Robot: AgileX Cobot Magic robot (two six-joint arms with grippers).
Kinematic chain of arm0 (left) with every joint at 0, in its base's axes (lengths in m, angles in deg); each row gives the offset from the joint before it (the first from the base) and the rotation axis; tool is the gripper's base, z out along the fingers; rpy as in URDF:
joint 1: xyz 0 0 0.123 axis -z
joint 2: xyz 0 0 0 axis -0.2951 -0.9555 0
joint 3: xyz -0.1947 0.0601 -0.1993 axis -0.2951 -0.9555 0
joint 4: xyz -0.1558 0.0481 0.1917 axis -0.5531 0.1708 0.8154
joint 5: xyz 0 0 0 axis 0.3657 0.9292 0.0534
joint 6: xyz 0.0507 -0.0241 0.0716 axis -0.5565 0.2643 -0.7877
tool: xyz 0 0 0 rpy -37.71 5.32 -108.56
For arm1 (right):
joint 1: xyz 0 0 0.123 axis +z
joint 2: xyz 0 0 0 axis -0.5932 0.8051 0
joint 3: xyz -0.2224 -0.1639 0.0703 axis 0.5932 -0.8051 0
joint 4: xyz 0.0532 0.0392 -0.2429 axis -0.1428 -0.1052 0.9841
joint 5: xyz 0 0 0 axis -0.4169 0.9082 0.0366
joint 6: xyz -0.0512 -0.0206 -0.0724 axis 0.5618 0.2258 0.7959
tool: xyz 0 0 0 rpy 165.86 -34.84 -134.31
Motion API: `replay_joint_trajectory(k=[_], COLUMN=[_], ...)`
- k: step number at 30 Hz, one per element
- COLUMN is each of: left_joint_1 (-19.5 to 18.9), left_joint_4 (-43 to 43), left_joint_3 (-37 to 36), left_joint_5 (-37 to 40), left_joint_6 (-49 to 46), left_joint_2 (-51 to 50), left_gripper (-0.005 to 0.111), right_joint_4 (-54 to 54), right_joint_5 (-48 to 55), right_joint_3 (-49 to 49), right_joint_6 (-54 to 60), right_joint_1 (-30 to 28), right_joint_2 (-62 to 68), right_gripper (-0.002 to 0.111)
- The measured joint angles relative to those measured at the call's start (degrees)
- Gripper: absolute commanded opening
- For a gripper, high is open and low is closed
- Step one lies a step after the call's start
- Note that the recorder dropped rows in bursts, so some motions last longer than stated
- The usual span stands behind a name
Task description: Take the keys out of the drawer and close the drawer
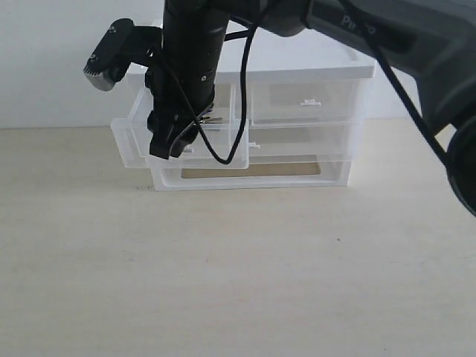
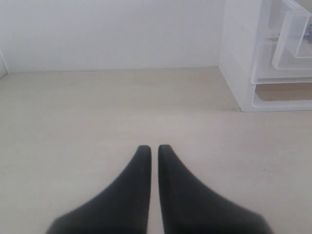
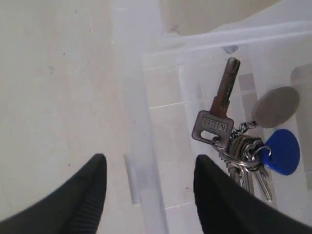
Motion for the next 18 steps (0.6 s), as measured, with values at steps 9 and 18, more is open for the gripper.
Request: replay_joint_trajectory(k=[9, 18], left_joint_1=[0.00, 0.00], left_joint_4=[0.00, 0.00], left_joint_3=[0.00, 0.00], left_joint_5=[0.00, 0.00], left_joint_6=[0.00, 0.00], left_joint_2=[0.00, 0.00], left_gripper=[0.004, 0.004], right_joint_4=[0.27, -0.31], right_joint_5=[-0.74, -0.83], right_joint_3=[0.00, 0.00], right_joint_6=[0.54, 0.88], right_joint_1=[0.00, 0.00], right_joint_2=[0.09, -1.06], right_gripper=[0.000, 0.000])
